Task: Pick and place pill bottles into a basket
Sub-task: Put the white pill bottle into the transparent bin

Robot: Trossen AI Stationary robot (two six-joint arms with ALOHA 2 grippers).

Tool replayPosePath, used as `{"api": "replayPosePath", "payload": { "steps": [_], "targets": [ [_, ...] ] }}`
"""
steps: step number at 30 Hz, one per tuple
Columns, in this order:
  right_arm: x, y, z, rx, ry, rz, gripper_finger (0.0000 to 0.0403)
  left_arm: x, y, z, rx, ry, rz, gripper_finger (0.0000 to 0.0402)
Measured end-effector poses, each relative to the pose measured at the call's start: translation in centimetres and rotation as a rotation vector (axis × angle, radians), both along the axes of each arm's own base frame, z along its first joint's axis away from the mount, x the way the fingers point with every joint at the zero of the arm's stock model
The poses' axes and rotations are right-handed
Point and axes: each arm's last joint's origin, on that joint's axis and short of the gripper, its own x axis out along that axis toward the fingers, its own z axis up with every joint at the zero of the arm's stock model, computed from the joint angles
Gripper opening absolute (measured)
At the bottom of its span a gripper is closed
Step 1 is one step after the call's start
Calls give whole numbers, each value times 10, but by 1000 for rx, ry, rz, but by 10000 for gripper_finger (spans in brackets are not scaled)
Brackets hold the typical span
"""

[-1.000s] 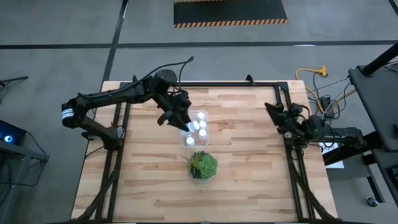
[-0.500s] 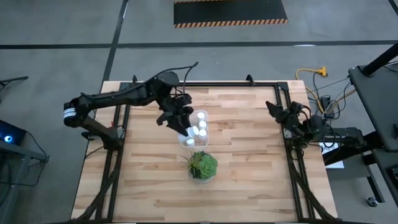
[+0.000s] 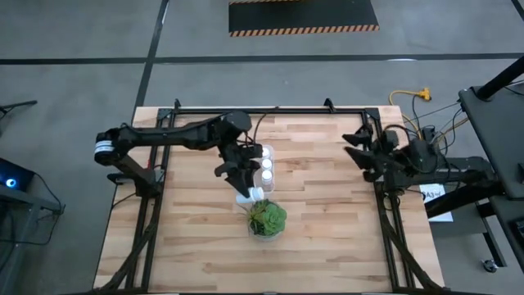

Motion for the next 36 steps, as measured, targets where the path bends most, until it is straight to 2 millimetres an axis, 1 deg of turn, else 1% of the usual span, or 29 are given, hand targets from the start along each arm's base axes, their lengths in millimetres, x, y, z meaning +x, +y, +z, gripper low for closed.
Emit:
{"api": "replayPosePath", "payload": {
  "steps": [3, 5, 7, 9, 11, 13, 15, 19, 23, 26, 29, 32, 36],
  "targets": [
    [19, 1, 25, -155, 214, -4, 210, 5, 0, -7, -26, 46, -16, 155],
    [34, 1, 37, -246, 357, 13, 210, 7, 0, -10, -42, 68, -30, 155],
    [49, 1, 50, -296, 463, 30, 210, 7, 0, -11, -51, 73, -45, 155],
    [65, 1, 64, -265, 516, 43, 210, 7, 0, -11, -60, 74, -62, 155],
    [79, 0, 80, -222, 524, 53, 210, 7, 0, -11, -64, 72, -72, 155],
    [93, 1, 93, -255, 530, 95, 210, 7, 0, -11, -64, 73, -71, 155],
    [108, 3, 101, -313, 553, 163, 211, 7, 0, -11, -65, 74, -69, 155],
    [140, 6, 107, -338, 643, 321, 231, 7, 1, -11, -64, 74, -67, 155],
    [171, 16, 110, -364, 695, 480, 276, 7, 1, -11, -64, 73, -67, 155],
    [191, 27, 111, -380, 692, 628, 309, 7, 1, -11, -63, 70, -66, 155],
    [203, 34, 112, -375, 720, 687, 332, 7, 1, -11, -62, 66, -66, 155],
    [209, 38, 110, -395, 766, 675, 346, 8, 1, -9, -56, 42, -66, 155],
    [218, 43, 106, -424, 768, 669, 354, 9, 2, -8, -54, 26, -65, 155]
  ]
}}
